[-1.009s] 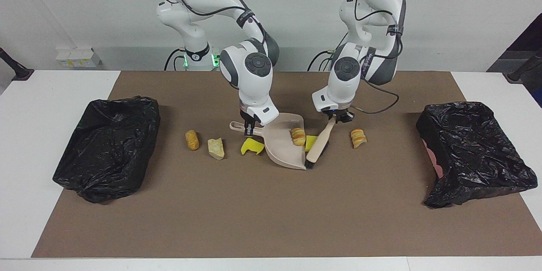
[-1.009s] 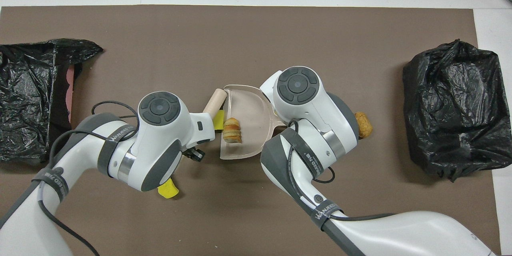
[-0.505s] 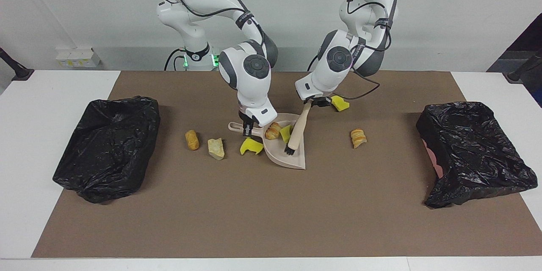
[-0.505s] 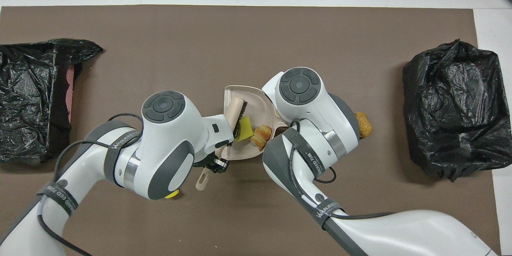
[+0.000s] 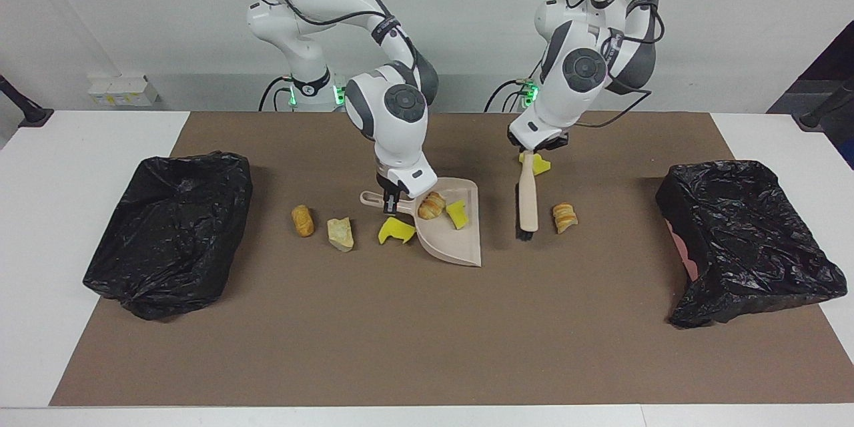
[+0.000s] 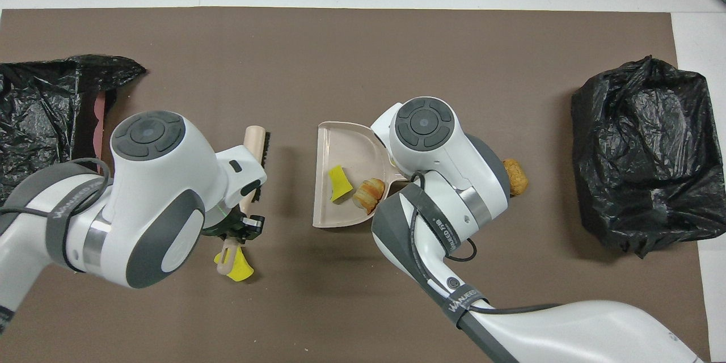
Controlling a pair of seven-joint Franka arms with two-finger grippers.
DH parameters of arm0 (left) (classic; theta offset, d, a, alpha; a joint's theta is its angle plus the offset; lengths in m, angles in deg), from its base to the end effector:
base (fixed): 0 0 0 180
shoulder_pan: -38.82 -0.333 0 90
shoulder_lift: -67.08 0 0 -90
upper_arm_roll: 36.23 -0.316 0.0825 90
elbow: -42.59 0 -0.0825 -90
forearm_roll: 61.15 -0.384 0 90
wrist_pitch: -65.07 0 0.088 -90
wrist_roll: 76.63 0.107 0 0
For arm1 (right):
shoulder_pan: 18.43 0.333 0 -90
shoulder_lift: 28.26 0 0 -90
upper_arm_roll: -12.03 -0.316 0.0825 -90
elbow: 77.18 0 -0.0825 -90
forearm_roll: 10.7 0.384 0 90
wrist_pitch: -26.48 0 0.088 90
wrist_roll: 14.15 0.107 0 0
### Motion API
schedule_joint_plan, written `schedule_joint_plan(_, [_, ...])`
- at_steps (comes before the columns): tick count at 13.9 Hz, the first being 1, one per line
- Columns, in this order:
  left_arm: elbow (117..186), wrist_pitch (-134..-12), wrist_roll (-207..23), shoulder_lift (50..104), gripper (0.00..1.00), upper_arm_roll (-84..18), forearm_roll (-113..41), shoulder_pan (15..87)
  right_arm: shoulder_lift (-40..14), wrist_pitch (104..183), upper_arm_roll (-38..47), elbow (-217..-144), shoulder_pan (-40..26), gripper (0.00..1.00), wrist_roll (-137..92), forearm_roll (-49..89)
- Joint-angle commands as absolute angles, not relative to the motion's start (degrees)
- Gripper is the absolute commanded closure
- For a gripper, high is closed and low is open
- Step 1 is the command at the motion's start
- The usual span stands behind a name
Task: Sweep and dump trash in bin
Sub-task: 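Sweep crumbs into the dustpan with the brush in the left gripper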
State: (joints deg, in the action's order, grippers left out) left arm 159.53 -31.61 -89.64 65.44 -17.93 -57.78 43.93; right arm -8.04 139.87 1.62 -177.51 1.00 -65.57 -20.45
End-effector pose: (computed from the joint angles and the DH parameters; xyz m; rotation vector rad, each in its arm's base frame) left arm 0.4611 -0.2067 0.4316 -3.0346 0.2486 0.4991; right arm 0.5591 0.2982 0.3632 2.2586 2.0787 -0.2027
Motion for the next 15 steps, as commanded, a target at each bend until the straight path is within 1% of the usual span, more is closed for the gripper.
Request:
schedule_joint_plan(1, [166.1,-32.8,-97.7,60.9,1.00,-17.9,-61.0,41.4,-9.4,141.7,1.3,-179.6,1.5,1.00,-66.5,-21.2])
schedule_joint_plan(3, [167.7,-34.4,-104.1,60.3,1.00,-18.0,-61.1,38.3,-9.4,141.6,1.3,-179.7,1.6,1.00,-66.5,-21.2])
schedule_joint_plan(4, [167.8,-35.0,-104.8,61.0,1.00,-18.2,-61.1,38.0,-9.4,141.4,1.3,-179.7,1.5,1.00,-66.5,-21.2])
schedule_joint_plan(8, [173.7,-37.6,-105.3,60.4,1.00,-19.1,-63.5,37.8,-9.9,141.3,1.3,-180.1,1.6,1.00,-66.5,-21.2])
schedule_joint_plan(10, [177.1,-43.1,-104.9,60.7,1.00,-18.9,-63.5,38.4,-10.0,141.1,1.3,-180.1,1.6,1.00,-66.5,-21.2])
schedule_joint_plan(12, [177.2,-47.1,-104.5,63.2,1.00,-18.7,-63.4,40.3,-10.0,140.9,1.3,-180.2,1.5,1.00,-66.5,-21.2])
schedule_joint_plan(15, [176.5,-51.2,-104.2,64.6,1.00,-18.2,-58.7,44.0,-10.0,140.8,1.3,-180.2,1.6,1.00,-66.4,-21.2])
